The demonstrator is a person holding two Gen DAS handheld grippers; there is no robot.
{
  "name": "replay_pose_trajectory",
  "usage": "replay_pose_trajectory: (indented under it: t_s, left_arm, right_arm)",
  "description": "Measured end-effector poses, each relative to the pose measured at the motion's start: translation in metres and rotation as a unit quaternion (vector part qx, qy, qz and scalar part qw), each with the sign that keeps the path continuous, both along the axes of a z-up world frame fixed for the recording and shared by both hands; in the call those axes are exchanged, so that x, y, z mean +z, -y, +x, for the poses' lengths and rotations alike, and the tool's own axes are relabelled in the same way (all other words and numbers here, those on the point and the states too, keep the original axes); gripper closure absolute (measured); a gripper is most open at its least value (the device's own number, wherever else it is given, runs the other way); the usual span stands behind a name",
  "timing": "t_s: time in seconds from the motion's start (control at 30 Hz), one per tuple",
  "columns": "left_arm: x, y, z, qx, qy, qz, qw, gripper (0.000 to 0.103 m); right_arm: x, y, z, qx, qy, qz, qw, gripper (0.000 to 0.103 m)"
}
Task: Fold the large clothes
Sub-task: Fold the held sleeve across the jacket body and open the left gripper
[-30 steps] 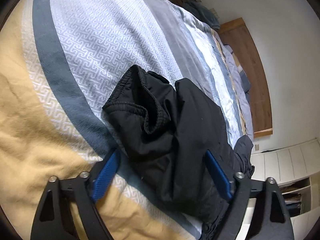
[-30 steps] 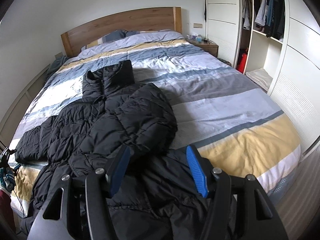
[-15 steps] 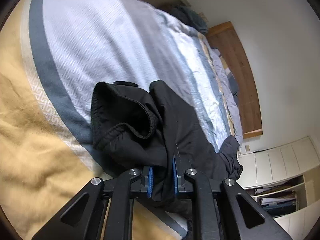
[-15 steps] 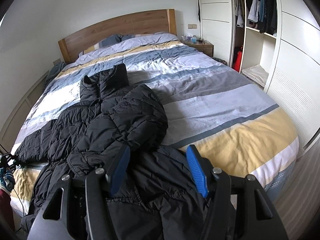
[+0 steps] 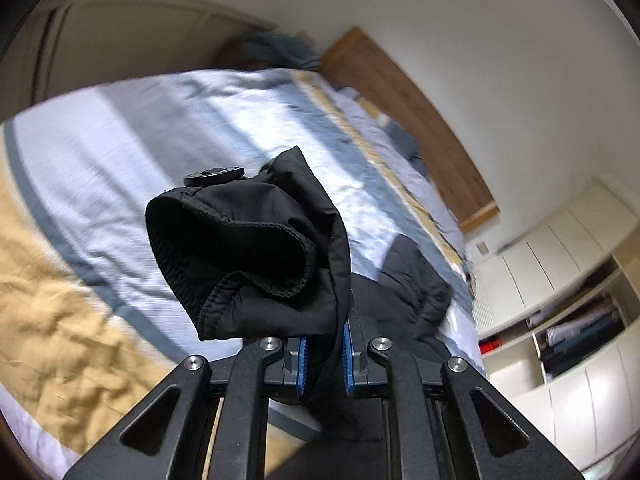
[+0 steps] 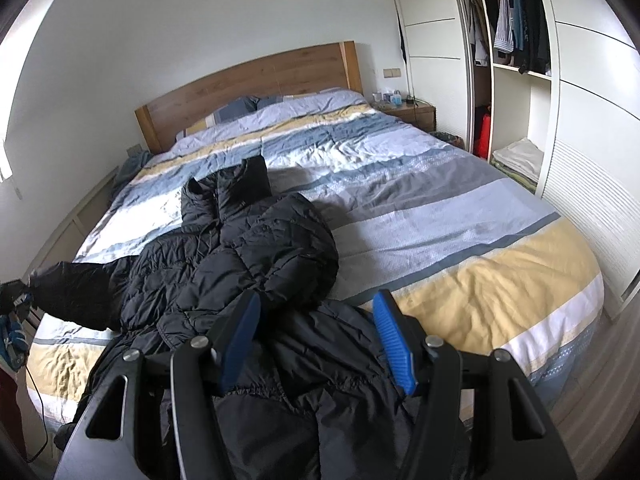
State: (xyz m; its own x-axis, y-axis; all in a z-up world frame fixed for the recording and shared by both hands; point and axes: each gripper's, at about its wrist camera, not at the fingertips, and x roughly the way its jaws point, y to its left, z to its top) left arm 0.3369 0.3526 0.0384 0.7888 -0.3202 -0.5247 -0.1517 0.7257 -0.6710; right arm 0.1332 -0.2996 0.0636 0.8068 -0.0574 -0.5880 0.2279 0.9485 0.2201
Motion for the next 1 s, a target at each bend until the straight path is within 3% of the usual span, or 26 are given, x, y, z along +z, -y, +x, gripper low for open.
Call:
replay_pose_trajectory:
  t_s: [0.27, 0.5, 0.77, 1.0]
  left_arm:
    - [0.058, 0.112, -0.002, -0.081, 0.043, 0.054, 0.9944, 0.09]
    - [0.068, 0.203, -0.007, -0.133, 0.043, 0.099, 0.9852, 0.09]
    - [0.03, 0.305, -0.011, -0.201, 0.011, 0.166, 0.9655, 0.091]
    - [-0.029, 0.372, -0.018, -0.243, -0.037, 0.244, 0.9382, 0.091]
  right_arm:
    - [-0.003, 0.023, -0.028, -0.001, 0.02, 0.006, 1.0, 0.046]
    - [-0.014, 0.058, -0.052, -0.019, 0.028, 0.021, 0.999, 0.046]
    - [-0.031, 0.098, -0.079, -0.051, 0.03, 0.024, 0.998, 0.046]
    - [-0.041, 0.136, -0.114, -0.088, 0.029, 0.032, 0.995, 0.046]
